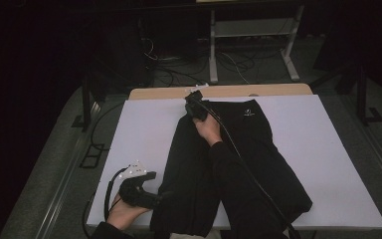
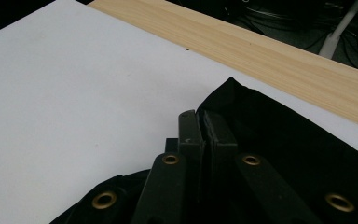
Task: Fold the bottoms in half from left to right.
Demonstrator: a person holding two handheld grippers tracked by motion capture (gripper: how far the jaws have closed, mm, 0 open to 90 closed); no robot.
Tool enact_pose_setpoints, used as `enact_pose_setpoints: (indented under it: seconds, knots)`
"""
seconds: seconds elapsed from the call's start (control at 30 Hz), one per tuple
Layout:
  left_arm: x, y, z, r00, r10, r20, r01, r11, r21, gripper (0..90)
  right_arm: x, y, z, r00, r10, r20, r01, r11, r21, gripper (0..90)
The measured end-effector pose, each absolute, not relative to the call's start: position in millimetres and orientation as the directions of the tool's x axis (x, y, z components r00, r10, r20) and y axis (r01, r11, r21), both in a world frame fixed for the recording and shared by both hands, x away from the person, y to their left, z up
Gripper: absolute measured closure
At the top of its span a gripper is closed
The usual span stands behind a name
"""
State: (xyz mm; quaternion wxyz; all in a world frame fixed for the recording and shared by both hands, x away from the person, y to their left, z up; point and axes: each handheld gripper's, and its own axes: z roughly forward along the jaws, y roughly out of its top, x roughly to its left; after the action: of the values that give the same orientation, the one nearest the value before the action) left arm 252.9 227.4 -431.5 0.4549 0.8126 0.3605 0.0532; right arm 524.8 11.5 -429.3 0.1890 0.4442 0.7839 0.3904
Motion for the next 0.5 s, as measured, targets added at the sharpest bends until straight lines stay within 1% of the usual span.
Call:
enact_pose_setpoints:
  seconds: [0.5]
  knots:
    - [247.3,233.9,-436.2,0.752,0.610,-0.250,0.571,-0.412,0.710,0.1,522.4,14.0,-427.3,-0.536,0.843,0.053,0.538,0.293,0.790,85.4]
